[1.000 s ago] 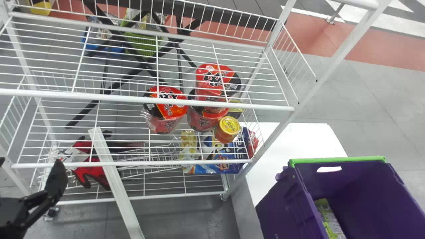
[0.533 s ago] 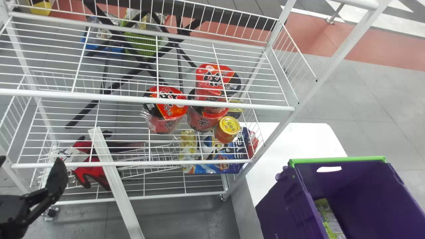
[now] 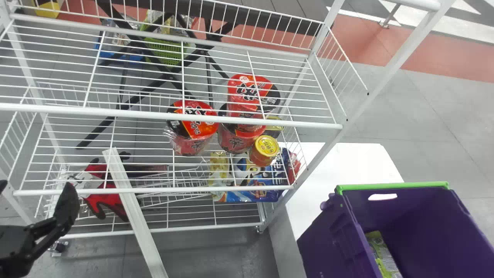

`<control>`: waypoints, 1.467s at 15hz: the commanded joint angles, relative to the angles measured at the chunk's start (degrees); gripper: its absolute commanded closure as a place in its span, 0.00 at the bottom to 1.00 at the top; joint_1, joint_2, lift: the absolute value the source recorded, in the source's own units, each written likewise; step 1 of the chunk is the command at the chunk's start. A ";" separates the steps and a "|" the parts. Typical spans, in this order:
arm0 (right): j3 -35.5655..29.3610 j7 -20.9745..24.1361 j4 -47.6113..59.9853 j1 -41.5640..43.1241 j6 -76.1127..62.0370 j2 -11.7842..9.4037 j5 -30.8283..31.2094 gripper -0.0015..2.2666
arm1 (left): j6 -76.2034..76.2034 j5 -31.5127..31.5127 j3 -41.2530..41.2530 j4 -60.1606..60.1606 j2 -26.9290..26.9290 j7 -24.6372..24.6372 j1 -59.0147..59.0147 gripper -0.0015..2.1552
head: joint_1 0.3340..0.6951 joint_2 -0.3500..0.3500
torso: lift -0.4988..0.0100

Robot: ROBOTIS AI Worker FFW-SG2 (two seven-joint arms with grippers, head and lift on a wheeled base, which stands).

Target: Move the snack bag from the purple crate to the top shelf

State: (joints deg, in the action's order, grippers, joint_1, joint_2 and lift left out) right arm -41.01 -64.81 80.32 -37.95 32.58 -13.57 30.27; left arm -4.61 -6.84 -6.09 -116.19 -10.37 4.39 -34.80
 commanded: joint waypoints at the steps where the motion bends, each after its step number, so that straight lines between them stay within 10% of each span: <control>1: -2.41 -2.07 3.44 -0.37 1.66 0.48 -0.57 0.65 | -0.10 0.25 -0.32 -0.09 0.00 0.00 0.00 0.03 | 1.00 0.00 | 0.09; 22: -6.89 -3.22 11.09 -2.04 -4.32 3.20 -2.06 0.65 | -0.10 1.74 -1.20 -0.44 0.09 0.71 -0.53 0.03 | 1.00 0.00 | 0.26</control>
State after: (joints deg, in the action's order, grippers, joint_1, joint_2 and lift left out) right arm -47.63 -68.03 91.39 -39.99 28.26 -10.37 28.46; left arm -4.71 -5.12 -7.29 -116.89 -10.34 5.10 -35.33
